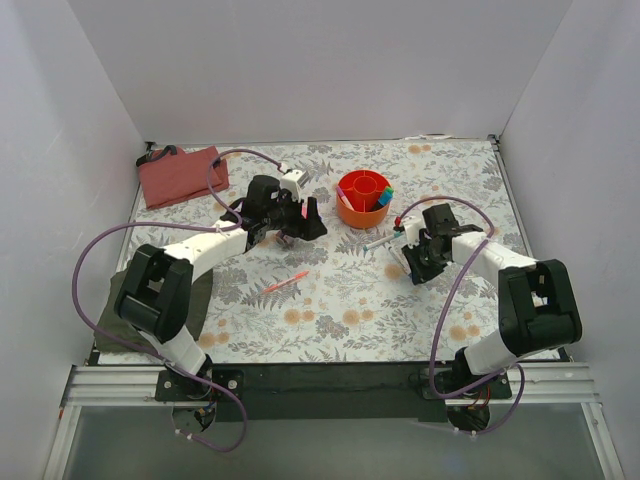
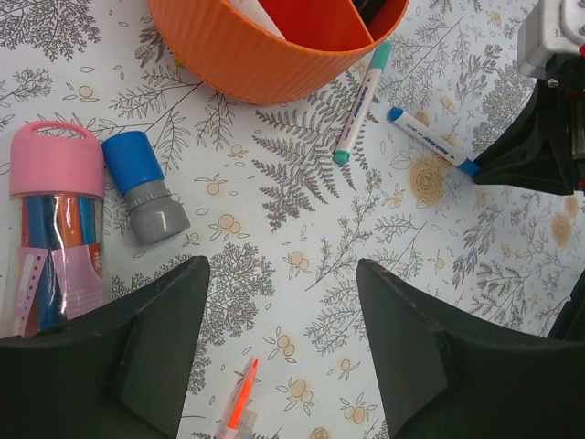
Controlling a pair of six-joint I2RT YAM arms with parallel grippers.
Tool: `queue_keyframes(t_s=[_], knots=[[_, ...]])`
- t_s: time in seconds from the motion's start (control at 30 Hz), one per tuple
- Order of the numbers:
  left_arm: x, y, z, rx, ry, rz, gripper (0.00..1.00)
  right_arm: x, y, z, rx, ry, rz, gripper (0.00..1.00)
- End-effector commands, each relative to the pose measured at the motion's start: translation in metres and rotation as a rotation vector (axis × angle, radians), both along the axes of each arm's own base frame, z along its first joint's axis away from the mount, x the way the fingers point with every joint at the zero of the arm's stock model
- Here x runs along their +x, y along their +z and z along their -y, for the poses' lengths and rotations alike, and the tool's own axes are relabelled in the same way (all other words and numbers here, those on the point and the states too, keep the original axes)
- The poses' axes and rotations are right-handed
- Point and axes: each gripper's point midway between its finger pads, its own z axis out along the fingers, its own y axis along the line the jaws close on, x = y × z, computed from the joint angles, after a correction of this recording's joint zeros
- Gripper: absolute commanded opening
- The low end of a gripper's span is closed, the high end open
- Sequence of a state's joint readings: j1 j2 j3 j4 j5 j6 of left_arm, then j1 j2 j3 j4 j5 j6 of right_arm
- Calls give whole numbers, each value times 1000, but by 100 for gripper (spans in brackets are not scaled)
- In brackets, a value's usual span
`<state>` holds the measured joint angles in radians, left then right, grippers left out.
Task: Sort the stationery into containers
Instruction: Pick up the pen from the center of the board.
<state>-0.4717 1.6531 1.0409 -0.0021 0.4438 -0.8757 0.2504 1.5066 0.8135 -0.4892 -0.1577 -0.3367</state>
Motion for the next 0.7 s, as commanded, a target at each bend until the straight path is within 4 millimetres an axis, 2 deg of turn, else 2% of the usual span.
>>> queue_keyframes(t_s=[0.0,0.13,0.2,0.3,0.33,0.47,0.6,0.67], knots=[[1,30,-1,-28,3,99,65,6,3,-5,13,-1,13,16],[1,33,-1,-32,-3,110,65,-1,13,4,-25,35,29,3],[3,38,-2,-27,-3,135,65,5,35,7,-45,102,91,1],[7,41,-6,-13,9,162,65,3,61,16,-102,162,86,1],[10,44,-6,-18,19,178,65,10,80,21,-137,198,109,1],[18,54,-5,-26,21,212,65,32,127,26,-234,341,257,1],[31,72,-2,-39,39,241,65,51,156,26,-402,536,407,1],[34,74,-3,-38,35,246,65,65,174,20,-495,654,519,1]])
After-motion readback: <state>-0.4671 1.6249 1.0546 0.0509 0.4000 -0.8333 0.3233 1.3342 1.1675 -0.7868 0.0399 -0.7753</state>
